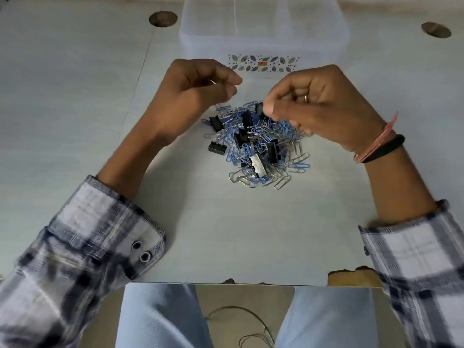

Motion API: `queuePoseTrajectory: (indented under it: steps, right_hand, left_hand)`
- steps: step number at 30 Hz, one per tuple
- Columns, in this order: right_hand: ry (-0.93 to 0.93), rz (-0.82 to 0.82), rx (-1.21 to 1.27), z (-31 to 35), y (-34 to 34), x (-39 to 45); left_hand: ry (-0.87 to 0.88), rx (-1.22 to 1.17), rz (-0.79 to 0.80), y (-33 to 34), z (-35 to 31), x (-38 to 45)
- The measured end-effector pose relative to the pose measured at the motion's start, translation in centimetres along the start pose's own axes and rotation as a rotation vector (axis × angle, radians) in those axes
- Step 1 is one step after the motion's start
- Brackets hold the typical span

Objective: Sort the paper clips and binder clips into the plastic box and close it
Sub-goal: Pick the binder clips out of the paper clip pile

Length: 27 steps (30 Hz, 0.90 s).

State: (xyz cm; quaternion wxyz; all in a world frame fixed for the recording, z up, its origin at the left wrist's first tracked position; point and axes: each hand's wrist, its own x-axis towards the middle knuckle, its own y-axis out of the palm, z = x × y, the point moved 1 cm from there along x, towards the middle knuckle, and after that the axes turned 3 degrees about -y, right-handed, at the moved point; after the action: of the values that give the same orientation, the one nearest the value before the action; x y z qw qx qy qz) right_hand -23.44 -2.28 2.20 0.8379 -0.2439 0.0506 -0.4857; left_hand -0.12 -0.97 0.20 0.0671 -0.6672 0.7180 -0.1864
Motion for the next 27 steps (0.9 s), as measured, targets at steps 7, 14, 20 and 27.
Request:
queuePoseTrajectory:
  steps: [7, 14, 20, 27]
  right_hand:
    - [0.077, 0.162, -0.142, -0.5, 0.4, -0.4]
    - [0.163, 0.235, -0.132, -1.1, 0.3, -0.4]
    - [0.108, 0.151, 0.042, -0.9, -0.6, -0.3]
    - [0.046, -0.073, 0.244, -1.9, -1.5, 0.0]
  left_hand:
    - [0.057, 0.240, 0.104, 1.1, 0.9, -0.2]
    - [0.154, 0.473, 0.099, 1.4, 0.8, -0.3]
    - [0.224, 0.487, 0.098, 1.8, 0.8, -0.3]
    - [0.066, 0.189, 0.040, 1.6, 1.0, -0.3]
